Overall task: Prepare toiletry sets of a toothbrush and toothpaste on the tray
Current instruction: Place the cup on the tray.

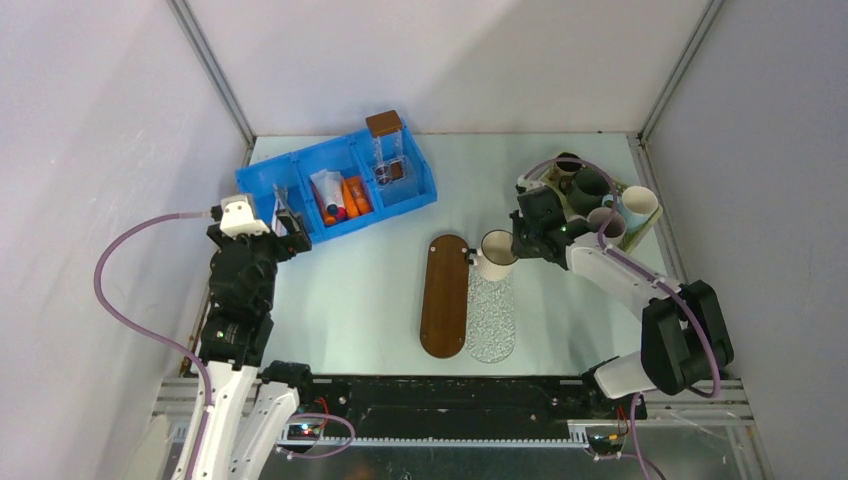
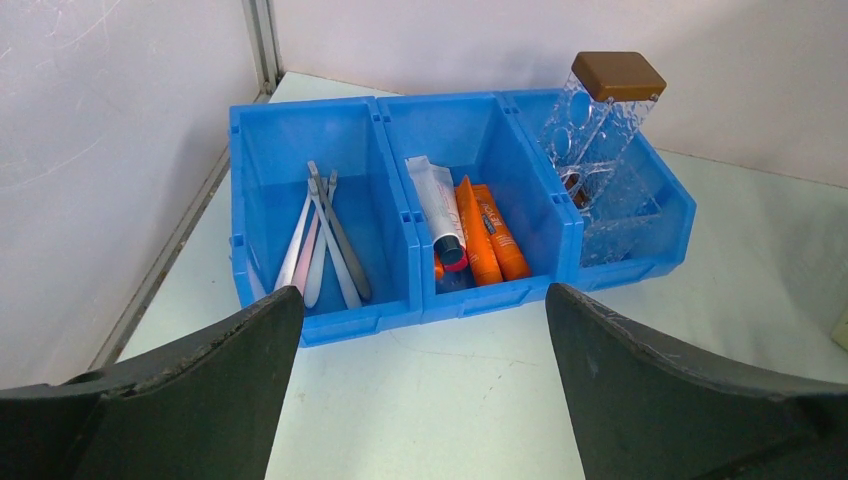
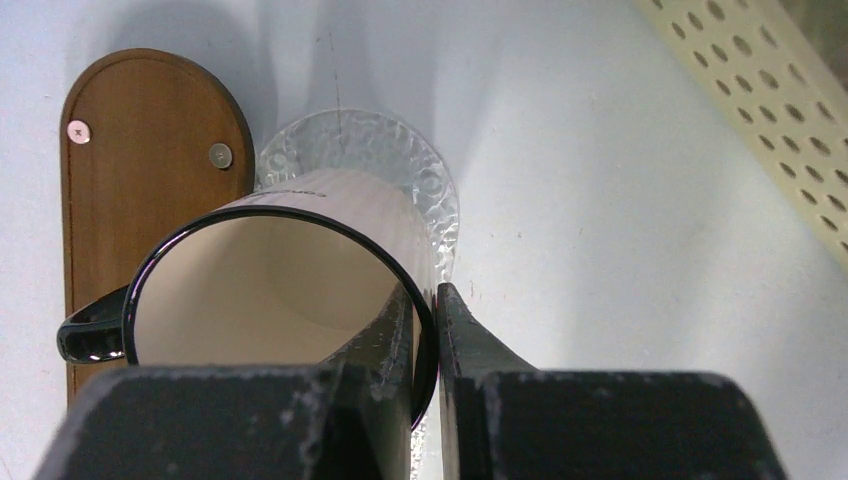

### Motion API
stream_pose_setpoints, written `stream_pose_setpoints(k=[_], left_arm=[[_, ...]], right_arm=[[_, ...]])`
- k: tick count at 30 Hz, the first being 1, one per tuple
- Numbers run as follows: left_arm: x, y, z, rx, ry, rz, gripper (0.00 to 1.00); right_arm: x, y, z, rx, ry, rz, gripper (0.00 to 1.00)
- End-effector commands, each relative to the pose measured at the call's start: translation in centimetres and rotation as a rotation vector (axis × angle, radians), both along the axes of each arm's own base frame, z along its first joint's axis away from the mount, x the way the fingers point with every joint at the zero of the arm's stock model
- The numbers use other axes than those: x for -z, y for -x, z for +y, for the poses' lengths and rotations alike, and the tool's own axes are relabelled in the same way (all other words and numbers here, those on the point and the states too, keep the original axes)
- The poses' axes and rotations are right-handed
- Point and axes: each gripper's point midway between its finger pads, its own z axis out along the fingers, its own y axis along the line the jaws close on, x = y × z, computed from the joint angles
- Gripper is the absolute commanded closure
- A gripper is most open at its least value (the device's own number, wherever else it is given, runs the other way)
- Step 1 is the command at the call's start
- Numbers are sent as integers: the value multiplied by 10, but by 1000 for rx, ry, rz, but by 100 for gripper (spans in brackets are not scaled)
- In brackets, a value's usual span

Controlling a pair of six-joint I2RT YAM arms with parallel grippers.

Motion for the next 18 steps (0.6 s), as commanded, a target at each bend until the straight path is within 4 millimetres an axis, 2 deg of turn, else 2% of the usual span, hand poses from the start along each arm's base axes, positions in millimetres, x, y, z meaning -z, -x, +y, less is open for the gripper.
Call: stream_pose_setpoints(k=[1,18], left_arm=[[-3,-2,-3,20,-19,-13,2],[-4,-2,-3,21,-19,-13,2]], right_arm=[[-16,-21,13,61,-62,-100,100],[2,-26,8,135,-23,-107,100]])
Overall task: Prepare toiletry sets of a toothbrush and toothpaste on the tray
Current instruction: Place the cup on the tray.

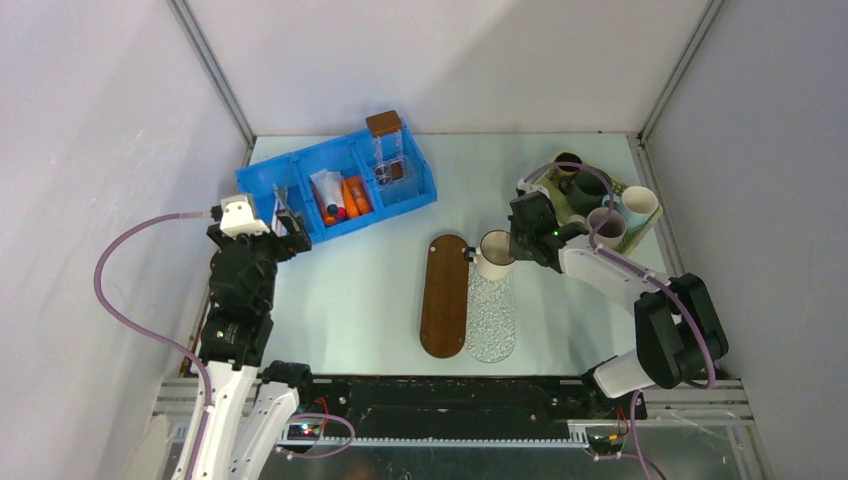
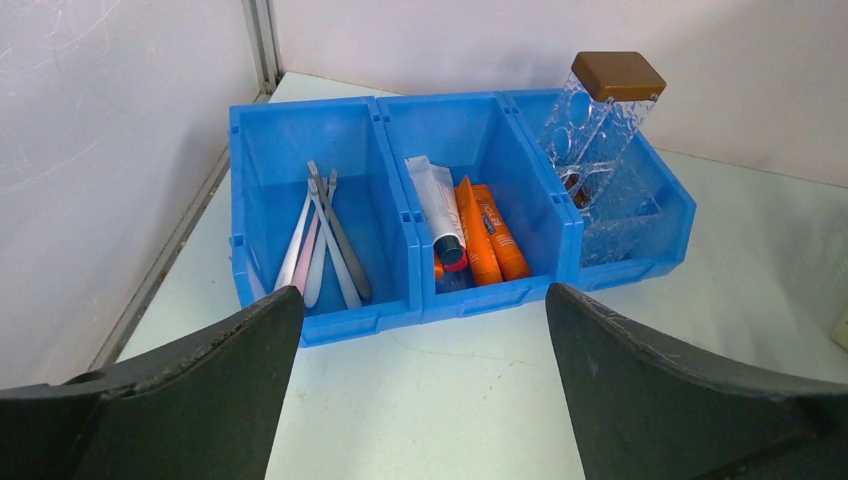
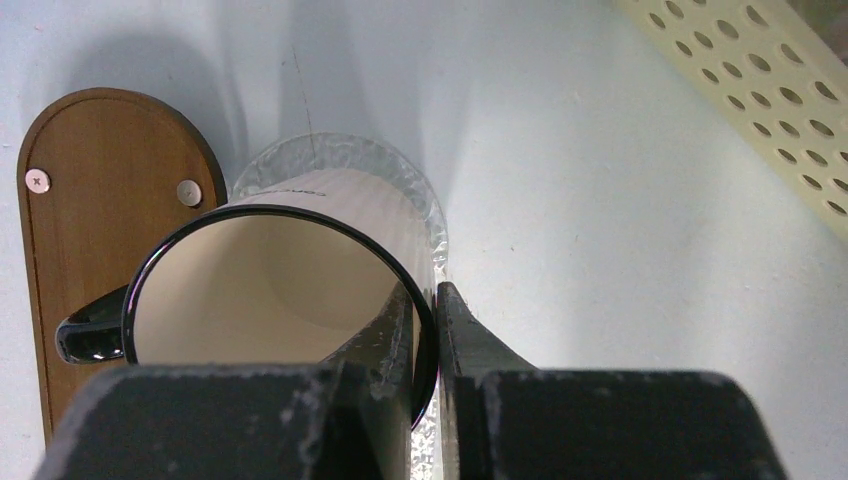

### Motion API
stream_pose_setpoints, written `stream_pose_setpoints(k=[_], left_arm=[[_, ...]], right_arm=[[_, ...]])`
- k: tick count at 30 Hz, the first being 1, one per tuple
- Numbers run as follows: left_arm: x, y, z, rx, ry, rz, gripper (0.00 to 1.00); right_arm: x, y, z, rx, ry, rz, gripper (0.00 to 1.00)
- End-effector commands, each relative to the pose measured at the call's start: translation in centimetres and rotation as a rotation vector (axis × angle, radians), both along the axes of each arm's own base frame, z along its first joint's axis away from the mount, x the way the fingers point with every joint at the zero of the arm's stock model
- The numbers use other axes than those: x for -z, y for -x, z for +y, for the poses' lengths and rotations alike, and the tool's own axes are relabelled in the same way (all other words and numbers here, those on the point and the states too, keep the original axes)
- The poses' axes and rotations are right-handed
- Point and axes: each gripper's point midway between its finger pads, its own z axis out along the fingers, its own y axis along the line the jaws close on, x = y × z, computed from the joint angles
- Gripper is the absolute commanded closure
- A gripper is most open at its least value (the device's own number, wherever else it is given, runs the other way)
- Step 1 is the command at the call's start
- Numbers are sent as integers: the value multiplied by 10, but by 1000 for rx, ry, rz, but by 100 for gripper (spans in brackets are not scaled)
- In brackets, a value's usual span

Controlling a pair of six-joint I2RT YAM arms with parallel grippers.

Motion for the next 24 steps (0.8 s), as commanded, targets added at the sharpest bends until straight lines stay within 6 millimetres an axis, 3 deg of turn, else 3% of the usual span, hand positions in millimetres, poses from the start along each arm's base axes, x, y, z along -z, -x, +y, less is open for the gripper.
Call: stream_pose_setpoints(k=[1,6,13,24], left_arm=[[-3,-2,-3,22,-19,-12,2],[-2,-3,-4,26,-19,-7,2],[0,-6,-8,44,-19,10,2],[5,-11,-12,63,-20,40,2]], right_arm=[[-16,-21,10,38,-44,-94,100],[-11,-18,11,41,-44,-73,100],[-12,-14,12,42,-49,-66,82],[-5,-6,8,85,-45,-21,72]])
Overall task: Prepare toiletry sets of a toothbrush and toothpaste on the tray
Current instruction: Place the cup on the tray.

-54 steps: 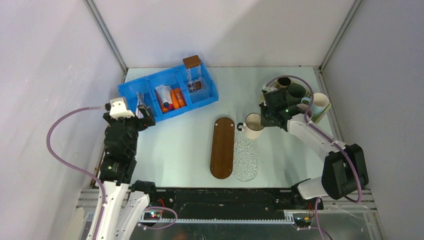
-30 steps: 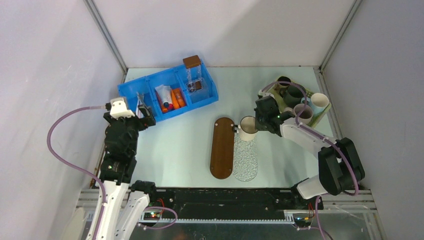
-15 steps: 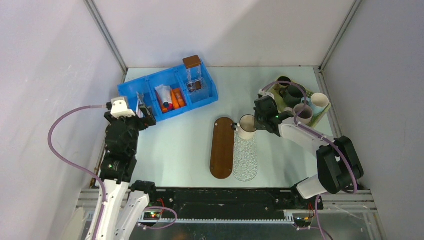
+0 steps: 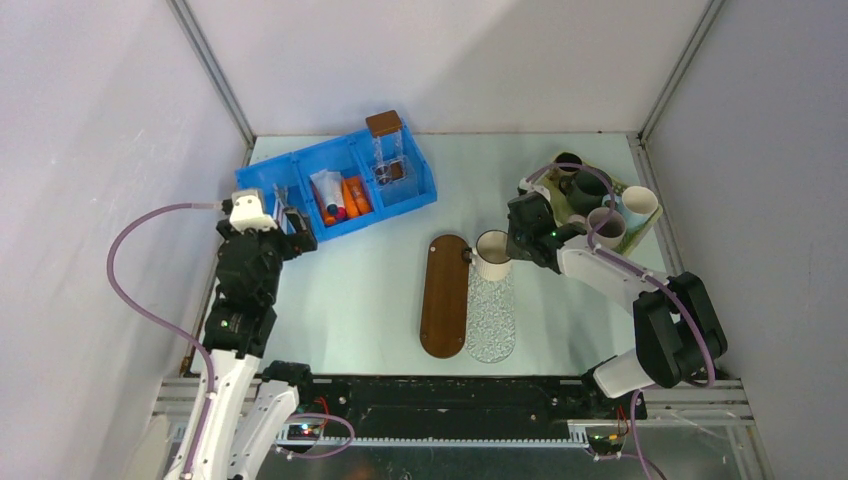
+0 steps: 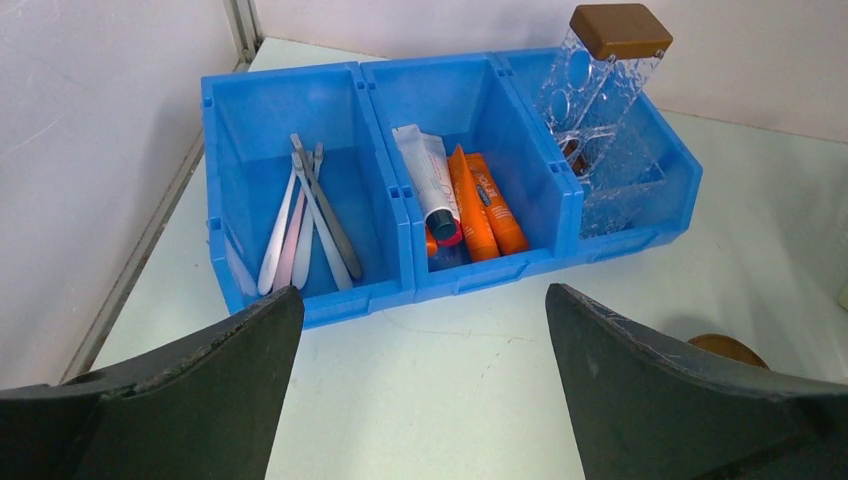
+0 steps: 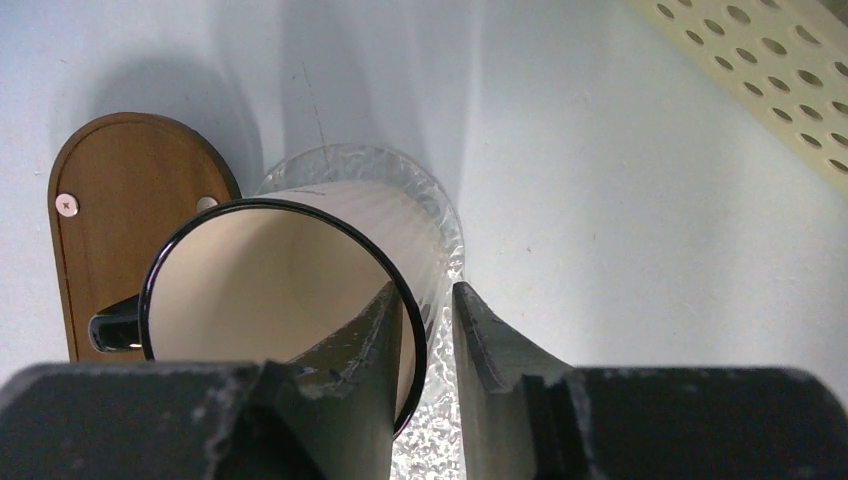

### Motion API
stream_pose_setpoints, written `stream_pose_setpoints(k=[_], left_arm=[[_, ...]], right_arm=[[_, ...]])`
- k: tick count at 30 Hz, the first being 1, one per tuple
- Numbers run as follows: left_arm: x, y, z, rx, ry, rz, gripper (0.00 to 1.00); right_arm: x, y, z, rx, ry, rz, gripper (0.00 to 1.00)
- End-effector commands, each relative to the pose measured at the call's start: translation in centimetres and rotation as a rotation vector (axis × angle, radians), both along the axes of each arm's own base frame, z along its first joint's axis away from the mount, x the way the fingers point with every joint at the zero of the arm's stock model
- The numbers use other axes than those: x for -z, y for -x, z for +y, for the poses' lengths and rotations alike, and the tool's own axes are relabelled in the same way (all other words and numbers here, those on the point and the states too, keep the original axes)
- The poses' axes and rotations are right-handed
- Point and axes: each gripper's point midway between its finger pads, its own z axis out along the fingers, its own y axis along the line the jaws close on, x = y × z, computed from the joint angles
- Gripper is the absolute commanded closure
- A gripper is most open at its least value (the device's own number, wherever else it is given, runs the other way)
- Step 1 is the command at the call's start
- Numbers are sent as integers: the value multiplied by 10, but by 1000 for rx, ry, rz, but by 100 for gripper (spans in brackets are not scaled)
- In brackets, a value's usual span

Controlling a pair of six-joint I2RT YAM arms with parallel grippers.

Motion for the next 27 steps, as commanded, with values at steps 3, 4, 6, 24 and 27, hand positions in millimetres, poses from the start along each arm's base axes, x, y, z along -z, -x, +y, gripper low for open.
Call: stream_pose_setpoints(k=[3,4,6,24,27], left_arm=[[-10,-2,-8,43,-3,-18,2],[-10,-3,-11,53,14,-14,2],[-9,-5,-19,83,52,-3,2],[86,-22,-187,479,212,440,2],[99,-19,-214,495,181,505,2]], right_arm=[[-8,-2,5,39,-38,-14,66],[-10,-1,6,39,-45,-13,61],[-19,0,6,46,-63,-30,54],[-113,42,12,-115,-211,-284,1],[-100,52,9,-98,-210,-278,1]])
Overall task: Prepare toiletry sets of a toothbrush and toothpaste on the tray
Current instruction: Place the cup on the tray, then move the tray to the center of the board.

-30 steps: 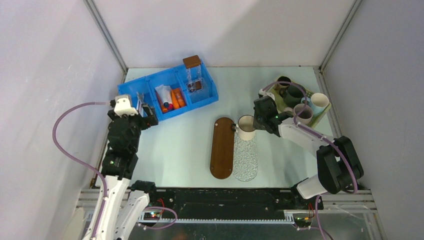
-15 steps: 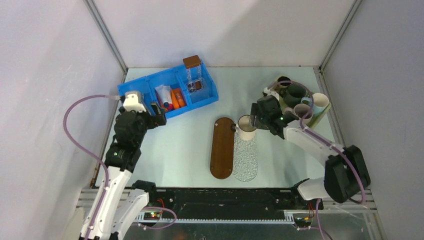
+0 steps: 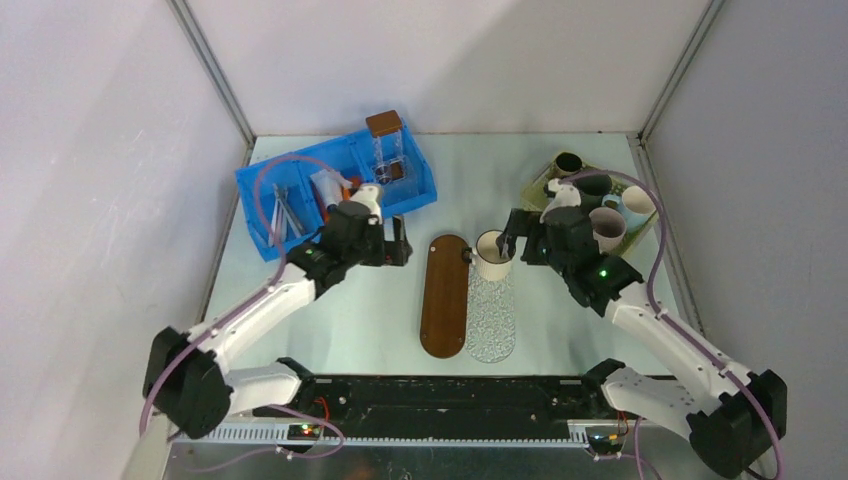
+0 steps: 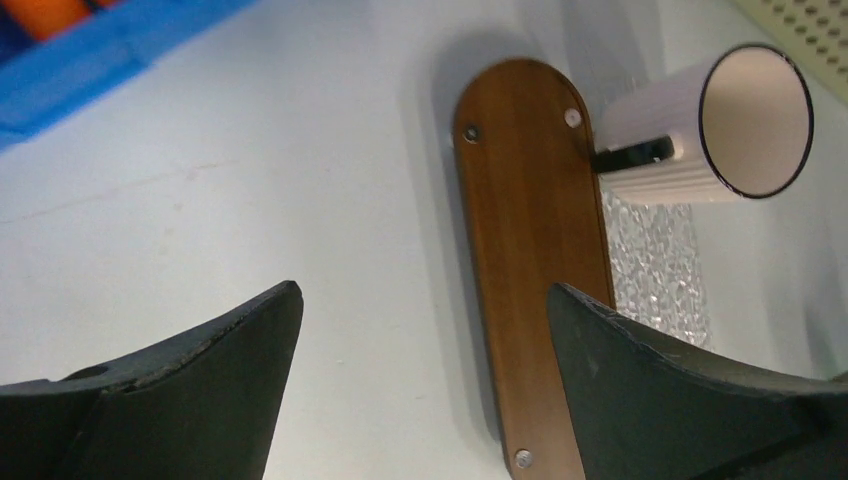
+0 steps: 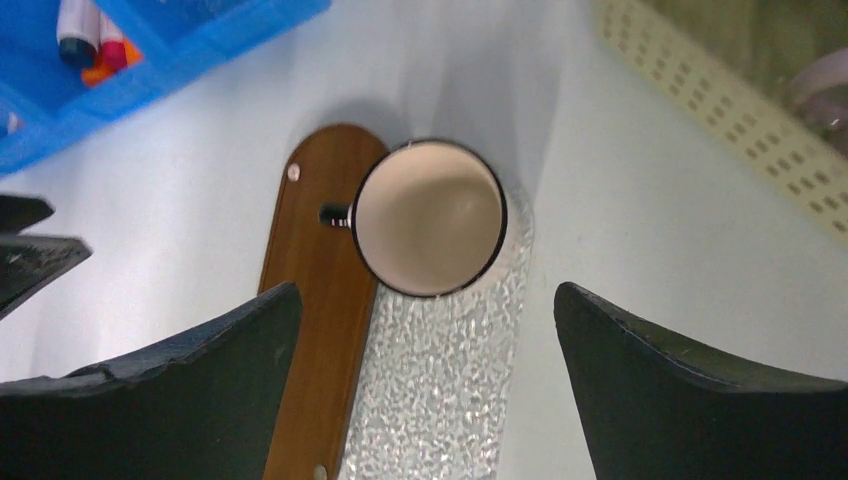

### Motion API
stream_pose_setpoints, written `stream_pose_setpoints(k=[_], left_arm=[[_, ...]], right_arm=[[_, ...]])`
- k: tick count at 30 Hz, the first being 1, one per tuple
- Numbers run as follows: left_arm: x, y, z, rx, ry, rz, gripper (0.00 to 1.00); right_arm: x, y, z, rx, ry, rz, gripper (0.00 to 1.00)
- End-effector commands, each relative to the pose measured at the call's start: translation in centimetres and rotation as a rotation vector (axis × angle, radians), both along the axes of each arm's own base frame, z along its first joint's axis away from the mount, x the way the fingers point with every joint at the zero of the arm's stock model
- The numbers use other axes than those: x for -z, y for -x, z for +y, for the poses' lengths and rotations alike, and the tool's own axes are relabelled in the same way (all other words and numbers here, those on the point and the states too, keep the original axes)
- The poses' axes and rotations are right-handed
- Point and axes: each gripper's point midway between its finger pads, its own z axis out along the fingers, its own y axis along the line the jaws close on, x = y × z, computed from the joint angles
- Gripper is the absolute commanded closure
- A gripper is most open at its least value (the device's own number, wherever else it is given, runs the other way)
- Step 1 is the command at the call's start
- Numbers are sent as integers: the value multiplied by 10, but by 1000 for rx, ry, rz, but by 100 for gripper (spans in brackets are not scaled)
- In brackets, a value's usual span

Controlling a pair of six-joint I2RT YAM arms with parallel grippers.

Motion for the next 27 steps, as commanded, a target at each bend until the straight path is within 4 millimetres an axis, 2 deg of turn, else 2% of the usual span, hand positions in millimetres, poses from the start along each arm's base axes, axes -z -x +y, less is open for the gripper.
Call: stream_pose_setpoints(k=[1,2,3,4,5,6,7,8,9,10,11,12,13,20,27], left_arm=[[-16,-3,-40,27,32,5,2],[-11,-1,-51,32,5,25,2],[-6,0,-51,17,-30,39,2],[-5,2,-66,36,-46,51,2],[1,3,-65,17,-90,62,2],[3,5,-78,31,-109,70,2],[16,6,-78,16,-169,92,2],[11,9,-91,27,-173,83,2],[24,14,-95,29,-232,104,2],[18,11,-101,19,-244,85,2],[32,17,-106,28,-295,113,2],[27,14,-111,19,-303,98,2],[33,19,-119,29,-331,113,2],[63,33,-135,27,-440,134,2],[81,47,-150,32,-452,142,2]], right_arm=[[12,16,2,-9,-28,4,1],[18,17,-3,14,-17,8,1],[16,19,-6,23,-18,0,1],[18,19,-10,41,-9,-4,1],[16,20,-13,50,-11,-14,1],[15,21,-17,64,-6,-24,1],[15,21,-20,75,-2,-31,1],[16,23,-23,82,-1,-36,1],[17,23,-26,94,7,-37,1],[17,25,-28,100,10,-40,1],[18,25,-31,111,16,-41,1],[17,27,-34,118,18,-45,1],[19,27,-36,128,25,-46,1],[13,35,-58,188,45,-106,1],[14,41,-75,222,53,-130,1]])
